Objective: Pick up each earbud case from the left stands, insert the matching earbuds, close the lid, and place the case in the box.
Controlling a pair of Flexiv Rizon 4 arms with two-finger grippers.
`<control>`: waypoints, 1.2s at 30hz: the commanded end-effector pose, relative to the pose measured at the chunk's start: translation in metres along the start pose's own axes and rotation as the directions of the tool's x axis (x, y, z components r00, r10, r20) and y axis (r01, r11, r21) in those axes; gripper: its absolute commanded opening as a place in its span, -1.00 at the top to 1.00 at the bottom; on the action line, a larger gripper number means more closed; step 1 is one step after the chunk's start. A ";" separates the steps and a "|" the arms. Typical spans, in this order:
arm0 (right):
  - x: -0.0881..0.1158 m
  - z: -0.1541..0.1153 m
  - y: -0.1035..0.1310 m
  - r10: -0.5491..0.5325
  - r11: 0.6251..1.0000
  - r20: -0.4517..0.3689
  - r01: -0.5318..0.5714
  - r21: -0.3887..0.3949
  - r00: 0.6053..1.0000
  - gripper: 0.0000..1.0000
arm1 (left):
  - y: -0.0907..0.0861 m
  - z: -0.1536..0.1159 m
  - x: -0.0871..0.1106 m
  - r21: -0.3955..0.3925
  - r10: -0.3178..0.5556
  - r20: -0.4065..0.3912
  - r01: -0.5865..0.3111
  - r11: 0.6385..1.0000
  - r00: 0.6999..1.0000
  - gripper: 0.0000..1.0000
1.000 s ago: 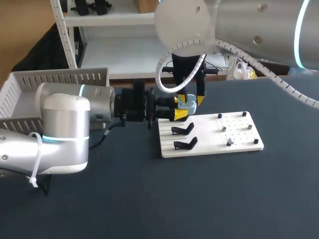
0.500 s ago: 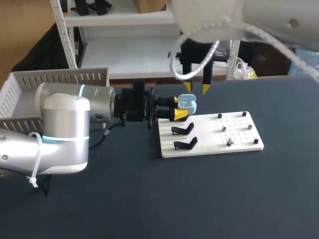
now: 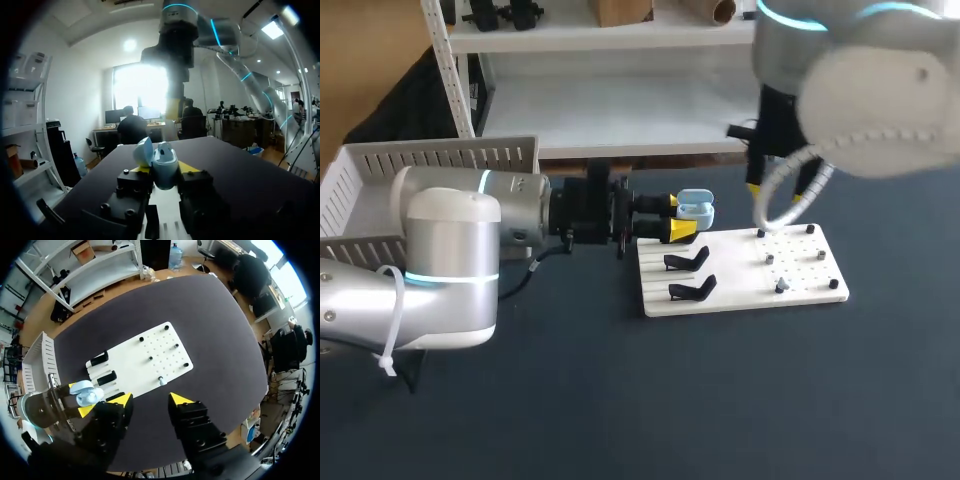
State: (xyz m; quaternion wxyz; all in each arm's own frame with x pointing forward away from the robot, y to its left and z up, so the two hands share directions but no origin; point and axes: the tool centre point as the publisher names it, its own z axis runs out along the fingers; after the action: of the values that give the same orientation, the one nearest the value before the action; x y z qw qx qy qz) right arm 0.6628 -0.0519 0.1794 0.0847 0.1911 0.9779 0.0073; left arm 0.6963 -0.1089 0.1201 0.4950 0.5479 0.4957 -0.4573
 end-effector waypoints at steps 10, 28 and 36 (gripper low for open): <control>0.028 0.050 -0.022 -0.061 0.968 0.010 0.061 -0.244 0.998 0.21 | -0.001 0.000 0.000 -0.006 0.002 0.002 -0.002 1.000 1.000 1.00; 0.038 0.111 -0.035 -0.114 0.975 0.045 0.120 -0.184 0.992 0.06 | -0.001 0.000 0.000 -0.006 0.002 0.002 -0.002 1.000 1.000 1.00; 0.032 0.129 -0.031 -0.110 0.975 0.060 0.119 -0.188 0.992 0.19 | -0.001 0.000 0.000 -0.006 0.002 0.002 -0.002 1.000 1.000 1.00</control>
State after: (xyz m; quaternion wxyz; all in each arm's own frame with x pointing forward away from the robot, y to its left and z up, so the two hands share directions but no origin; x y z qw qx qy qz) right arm 0.6420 -0.0742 0.0534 0.1190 0.1244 0.9808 0.0919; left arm 0.6963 -0.1089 0.1202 0.4950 0.5479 0.4957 -0.4572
